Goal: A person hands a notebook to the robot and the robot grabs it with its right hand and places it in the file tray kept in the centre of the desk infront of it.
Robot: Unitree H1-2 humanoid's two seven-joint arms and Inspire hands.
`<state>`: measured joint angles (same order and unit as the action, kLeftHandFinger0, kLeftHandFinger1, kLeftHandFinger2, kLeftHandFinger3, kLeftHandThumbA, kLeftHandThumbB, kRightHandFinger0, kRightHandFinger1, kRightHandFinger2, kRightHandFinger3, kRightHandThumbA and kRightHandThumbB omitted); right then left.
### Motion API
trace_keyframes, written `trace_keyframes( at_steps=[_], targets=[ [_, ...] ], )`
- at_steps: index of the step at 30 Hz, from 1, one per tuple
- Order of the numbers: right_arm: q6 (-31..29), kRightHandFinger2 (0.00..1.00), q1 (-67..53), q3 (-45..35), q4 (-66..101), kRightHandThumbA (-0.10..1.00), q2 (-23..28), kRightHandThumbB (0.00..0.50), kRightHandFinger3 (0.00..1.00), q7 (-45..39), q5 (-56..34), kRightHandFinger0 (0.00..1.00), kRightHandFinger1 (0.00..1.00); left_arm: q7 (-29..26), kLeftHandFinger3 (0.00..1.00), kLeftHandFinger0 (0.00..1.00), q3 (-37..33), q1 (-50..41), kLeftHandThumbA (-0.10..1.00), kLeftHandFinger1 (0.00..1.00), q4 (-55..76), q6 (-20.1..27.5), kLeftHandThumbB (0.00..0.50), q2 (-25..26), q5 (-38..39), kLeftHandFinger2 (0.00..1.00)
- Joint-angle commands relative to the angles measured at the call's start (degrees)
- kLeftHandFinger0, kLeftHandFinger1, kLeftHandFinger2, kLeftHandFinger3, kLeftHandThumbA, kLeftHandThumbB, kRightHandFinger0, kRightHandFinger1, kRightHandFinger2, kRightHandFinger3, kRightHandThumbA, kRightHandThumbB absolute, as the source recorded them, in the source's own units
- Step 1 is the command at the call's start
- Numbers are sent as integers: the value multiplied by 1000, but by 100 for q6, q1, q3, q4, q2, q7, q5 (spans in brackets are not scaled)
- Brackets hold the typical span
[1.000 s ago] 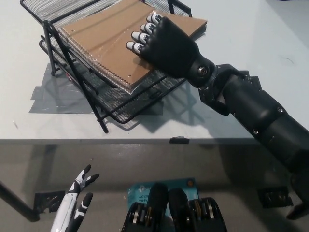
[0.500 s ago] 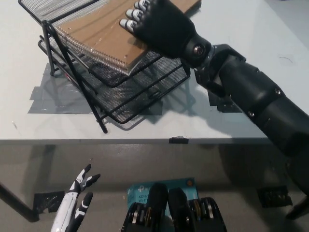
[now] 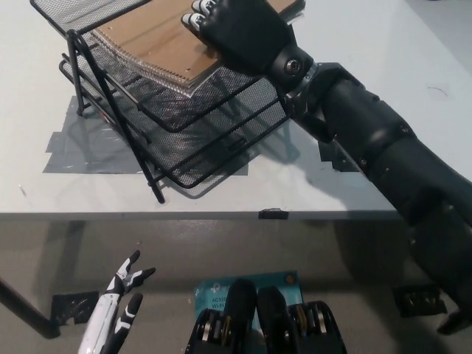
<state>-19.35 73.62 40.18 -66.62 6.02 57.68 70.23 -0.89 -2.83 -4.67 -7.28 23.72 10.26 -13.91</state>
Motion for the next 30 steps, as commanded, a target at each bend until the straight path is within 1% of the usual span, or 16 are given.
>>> trace_keyframes(
  at_steps=[1, 5, 6, 9, 13, 14, 16, 19, 20, 21, 22, 23, 24, 26, 27, 30],
  targets=[
    [54, 187, 634, -88, -288, 804, -155, 0, 149, 525, -358, 0, 0, 55, 1000, 928, -33, 9, 1000, 873, 223, 60, 287, 67, -15, 835],
    [306, 234, 674, -3, -476, 811, -227, 0, 245, 657, -296, 0, 0, 62, 1000, 934, -32, 17, 1000, 882, 236, 54, 290, 51, 36, 831],
    [305, 236, 681, 0, -528, 746, -245, 0, 266, 707, -313, 0, 0, 63, 1000, 932, -39, 20, 1000, 879, 238, 68, 283, 44, 42, 827],
    [155, 249, 694, -85, -648, 698, -306, 0, 312, 661, -480, 0, 0, 54, 1000, 902, -61, 62, 993, 866, 211, 127, 273, 40, 11, 815],
    [332, 268, 676, -121, -650, 895, -389, 0, 323, 544, -549, 0, 0, 63, 1000, 898, -70, 67, 992, 861, 202, 111, 275, 48, 12, 812],
    [439, 297, 669, -153, -579, 1000, -413, 0, 357, 249, -606, 0, 0, 60, 1000, 869, -81, 65, 1000, 845, 200, 135, 264, 62, -18, 813],
    [436, 343, 648, -312, -415, 1000, -419, 5, 330, -391, -833, 0, 13, 62, 1000, 855, -95, 73, 1000, 835, 204, 139, 267, 69, -43, 811],
    [463, 315, 629, -398, -309, 1000, -411, 4, 307, -717, -933, 0, 3, 67, 1000, 854, -104, 79, 1000, 834, 206, 122, 268, 73, -40, 810],
    [516, 729, 452, -786, 450, 939, -335, 202, 691, -2145, -1578, 220, 359, 73, 1000, 836, -101, 102, 1000, 819, 196, 116, 271, 88, -28, 796],
    [712, 993, 314, -963, 1096, 840, -245, 247, 951, -3167, -1988, 539, 696, 69, 1000, 836, -101, 118, 1000, 812, 185, 137, 269, 99, -37, 790],
    [1094, 1000, 147, -1105, 2011, 808, -78, 356, 1000, -4511, -2431, 838, 1000, 74, 1000, 836, -106, 154, 1000, 810, 168, 160, 267, 114, -41, 789],
    [1373, 1000, 91, -1085, 2512, 862, 46, 411, 1000, -5183, -2626, 1000, 1000, 80, 1000, 843, -107, 166, 1000, 817, 156, 172, 262, 121, -31, 789],
    [1545, 1000, 58, -1084, 2823, 880, 121, 434, 1000, -5606, -2728, 1000, 1000, 85, 1000, 845, -107, 178, 1000, 819, 145, 178, 261, 126, -21, 789],
    [2147, 1000, -21, -1081, 3756, 818, 369, 495, 1000, -6696, -3181, 1000, 1000, 103, 1000, 862, -107, 189, 1000, 831, 143, 150, 265, 138, -12, 795],
    [2735, 1000, -7, -1022, 4607, 795, 705, 500, 1000, -7609, -3530, 1000, 1000, 111, 1000, 886, -104, 180, 1000, 845, 174, 98, 262, 153, -39, 796],
    [3286, 1000, 123, -1028, 5324, 788, 1132, 500, 1000, -8484, -4243, 1000, 1000, 98, 1000, 875, -96, 188, 1000, 841, 144, 116, 263, 157, -43, 794]
  ],
)
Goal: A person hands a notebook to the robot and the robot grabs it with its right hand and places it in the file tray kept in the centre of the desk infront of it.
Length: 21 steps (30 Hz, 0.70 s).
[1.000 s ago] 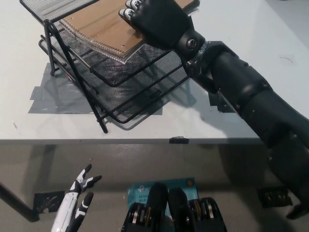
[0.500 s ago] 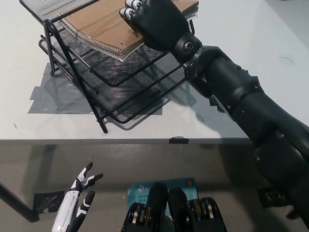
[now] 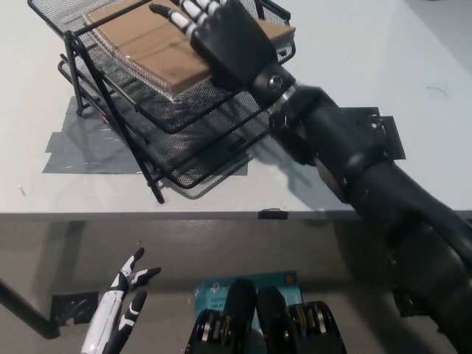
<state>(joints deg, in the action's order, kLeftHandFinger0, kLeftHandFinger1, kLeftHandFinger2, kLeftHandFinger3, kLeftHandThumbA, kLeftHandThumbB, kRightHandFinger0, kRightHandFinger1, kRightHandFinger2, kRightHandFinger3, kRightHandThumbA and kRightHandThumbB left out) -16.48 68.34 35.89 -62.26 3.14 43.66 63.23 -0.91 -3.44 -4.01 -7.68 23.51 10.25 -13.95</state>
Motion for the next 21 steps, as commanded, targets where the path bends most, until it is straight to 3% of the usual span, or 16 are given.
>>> trace_keyframes(
  at_steps=[1, 6, 8, 9, 13, 21],
  targets=[
    [3201, 1000, 719, -604, 5108, 764, 1565, 500, 1000, -7327, -3711, 1000, 1000, 91, 1000, 887, -31, 123, 1000, 846, 174, 154, 256, 159, -43, 790],
    [4141, 1000, 1102, -682, 5944, 770, 2284, 500, 1000, -8246, -4513, 1000, 1000, 110, 1000, 872, -31, 145, 970, 832, 115, 207, 265, 146, 54, 793],
    [4288, 1000, 1140, -764, 6061, 856, 2407, 500, 1000, -8329, -4615, 1000, 1000, 134, 1000, 880, -35, 151, 953, 834, 131, 196, 270, 152, 85, 797],
    [4341, 1000, 1165, -859, 6229, 1000, 2569, 500, 1000, -8405, -4721, 1000, 1000, 137, 1000, 867, -36, 158, 936, 826, 153, 171, 270, 157, 64, 795],
    [4341, 1000, 1251, -1008, 6576, 1000, 2994, 500, 1000, -8465, -5207, 1000, 1000, 139, 1000, 835, -42, 175, 877, 805, 149, 174, 269, 153, 63, 780],
    [4341, 1000, 1763, -1352, 6696, 978, 3599, 500, 1000, -9006, -6219, 1000, 1000, 172, 1000, 784, -6, 208, 786, 773, 216, -71, 330, 140, 117, 752]
  ],
)
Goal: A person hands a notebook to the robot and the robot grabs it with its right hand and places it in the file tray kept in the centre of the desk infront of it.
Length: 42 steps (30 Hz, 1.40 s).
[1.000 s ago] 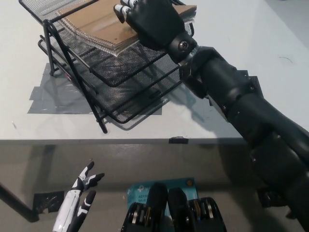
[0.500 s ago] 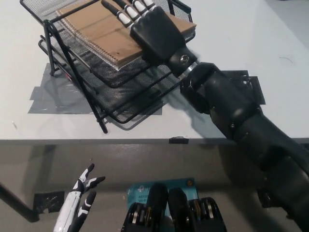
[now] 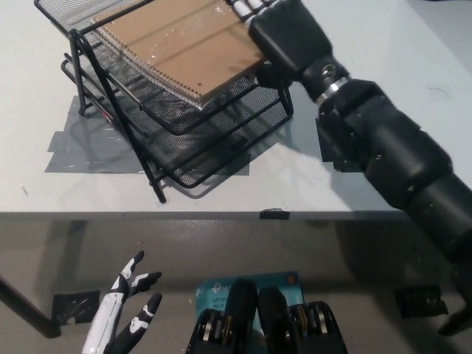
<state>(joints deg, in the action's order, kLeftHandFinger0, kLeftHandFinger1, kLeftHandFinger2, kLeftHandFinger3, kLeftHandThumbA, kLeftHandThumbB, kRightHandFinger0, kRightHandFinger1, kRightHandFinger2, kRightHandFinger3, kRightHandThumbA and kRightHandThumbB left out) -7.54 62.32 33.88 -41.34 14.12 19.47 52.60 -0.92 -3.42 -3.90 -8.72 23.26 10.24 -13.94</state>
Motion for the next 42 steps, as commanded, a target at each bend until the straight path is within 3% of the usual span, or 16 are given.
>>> trace_keyframes(
  at_steps=[1, 2, 10, 12, 13, 15, 16, 18, 25, 32, 34, 36, 37, 39, 40, 42],
  targets=[
    [3447, 1000, 2401, -1162, 4607, 977, 2524, 500, 1000, -6623, -5151, 1000, 1000, 180, 1000, 781, -4, 208, 780, 772, 318, -53, 331, 143, 138, 751],
    [3447, 1000, 2458, -1162, 4630, 1000, 2591, 475, 1000, -6672, -5195, 1000, 1000, 205, 1000, 751, 0, 215, 714, 766, 311, -56, 345, 141, 212, 752],
    [3447, 1000, 2717, -613, 4724, 1000, 3341, 485, 1000, -6452, -6840, 1000, 1000, 224, 1000, 696, -7, 266, 602, 762, 297, -20, 355, 157, 238, 755],
    [3447, 1000, 2753, -526, 4759, 1000, 3448, 454, 1000, -6442, -7009, 1000, 1000, 215, 1000, 706, -10, 291, 585, 771, 253, 20, 353, 157, 230, 757],
    [3447, 1000, 2783, -472, 4815, 1000, 3537, 405, 1000, -6487, -7093, 1000, 1000, 226, 1000, 704, -12, 294, 575, 771, 251, 13, 358, 156, 253, 758],
    [3447, 1000, 2792, -451, 4859, 1000, 3613, 396, 1000, -6478, -7228, 1000, 1000, 243, 1000, 691, -14, 299, 572, 767, 266, -12, 359, 159, 274, 760],
    [3447, 1000, 2741, -547, 4895, 1000, 3622, 456, 1000, -6541, -7197, 1000, 1000, 247, 1000, 691, -12, 307, 570, 767, 279, -30, 359, 157, 285, 760],
    [3447, 1000, 2726, -615, 4892, 1000, 3728, 500, 1000, -6700, -7073, 1000, 1000, 254, 1000, 692, -7, 332, 567, 767, 273, -17, 362, 170, 304, 758],
    [3447, 1000, 2713, -726, 5009, 1000, 4235, 500, 1000, -6825, -7152, 1000, 1000, 249, 1000, 716, -8, 386, 573, 774, 290, -70, 361, 190, 239, 756],
    [3447, 1000, 2166, -1209, 5554, 1000, 5209, 500, 1000, -6096, -7692, 1000, 1000, 231, 1000, 694, 4, 434, 580, 765, 266, -50, 365, 183, 254, 755],
    [3447, 1000, 1053, -2263, 6219, 1000, 5448, 500, 1000, -5164, -7843, 1000, 1000, 237, 1000, 682, 12, 485, 598, 756, 252, -47, 361, 180, 294, 753],
    [3447, 1000, 184, -3084, 6730, 1000, 5358, 500, 1000, -4511, -7926, 1000, 1000, 224, 1000, 691, 14, 481, 597, 764, 227, -33, 358, 160, 308, 760],
    [3447, 1000, -721, -3942, 7413, 1000, 4909, 500, 1000, -4068, -7621, 1000, 1000, 203, 1000, 701, 21, 471, 619, 782, 209, -49, 365, 146, 293, 790],
    [3447, 1000, -1179, -4344, 7833, 1000, 4576, 500, 1000, -3854, -7390, 1000, 1000, 186, 1000, 704, 32, 449, 622, 787, 198, -50, 365, 139, 293, 796],
    [3447, 1000, -1770, -4546, 8433, 1000, 4126, 500, 1000, -3310, -7340, 1000, 1000, 163, 1000, 800, 45, 441, 666, 835, 164, -35, 363, 122, 303, 847],
    [3272, 1000, -2569, -4479, 9132, 1000, 3332, 500, 1000, -2566, -7057, 1000, 1000, 130, 1000, 846, 77, 438, 716, 862, 111, -7, 347, 101, 348, 879]
  ],
)
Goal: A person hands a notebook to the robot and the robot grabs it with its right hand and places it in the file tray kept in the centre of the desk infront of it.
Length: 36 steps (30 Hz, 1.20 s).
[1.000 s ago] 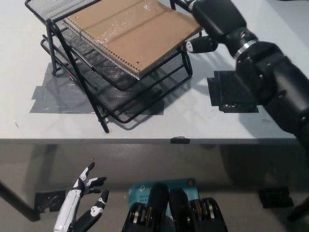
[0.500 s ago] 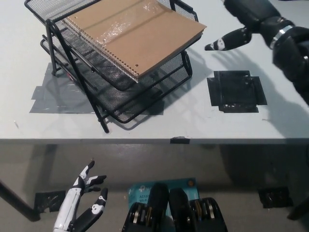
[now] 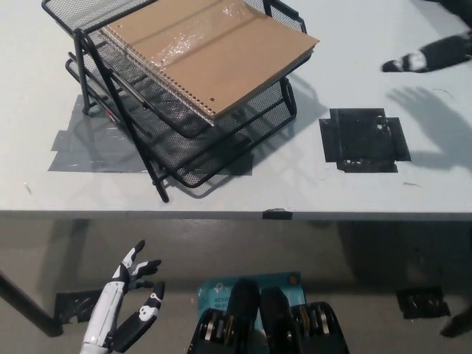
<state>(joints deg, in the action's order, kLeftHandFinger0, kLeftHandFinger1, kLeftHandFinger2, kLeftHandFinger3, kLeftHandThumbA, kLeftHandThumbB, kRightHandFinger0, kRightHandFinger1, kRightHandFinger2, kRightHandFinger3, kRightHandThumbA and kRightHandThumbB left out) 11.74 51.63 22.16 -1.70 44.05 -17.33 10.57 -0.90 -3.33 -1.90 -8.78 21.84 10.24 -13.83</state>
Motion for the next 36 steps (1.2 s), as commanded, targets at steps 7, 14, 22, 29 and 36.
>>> trace_keyframes(
  at_steps=[7, 14, 22, 29, 36],
  targets=[
    [-197, 1000, -3876, -1748, 5236, 1000, -1776, 500, 1000, 1796, -2119, 1000, 1000, 28, 1000, 902, 124, 51, 906, 931, 42, 194, 359, 24, 388, 989],
    [-1556, 1000, -5437, -1068, 3333, 1000, -3309, 443, 1000, 1658, -1705, 1000, 1000, 24, 1000, 1000, 182, -89, 958, 1000, 7, 215, 386, 13, 504, 1000],
    [-1673, 1000, -5953, -1490, 1737, 1000, -4115, 352, 1000, 1167, -2076, 1000, 1000, -5, 1000, 1000, 106, -140, 1000, 1000, -192, 509, 391, 7, 564, 1000],
    [-1975, 1000, -6157, -1583, 1027, 1000, -4170, 181, 1000, 908, -1653, 1000, 1000, 25, 1000, 1000, -130, -288, 1000, 1000, -232, 509, 422, -23, 710, 1000],
    [-1755, 1000, -6177, -1557, 1037, 1000, -4042, 246, 1000, 782, -1598, 1000, 1000, -158, 1000, 1000, -275, -353, 1000, 1000, -226, 509, 408, -27, 630, 1000]
  ],
)
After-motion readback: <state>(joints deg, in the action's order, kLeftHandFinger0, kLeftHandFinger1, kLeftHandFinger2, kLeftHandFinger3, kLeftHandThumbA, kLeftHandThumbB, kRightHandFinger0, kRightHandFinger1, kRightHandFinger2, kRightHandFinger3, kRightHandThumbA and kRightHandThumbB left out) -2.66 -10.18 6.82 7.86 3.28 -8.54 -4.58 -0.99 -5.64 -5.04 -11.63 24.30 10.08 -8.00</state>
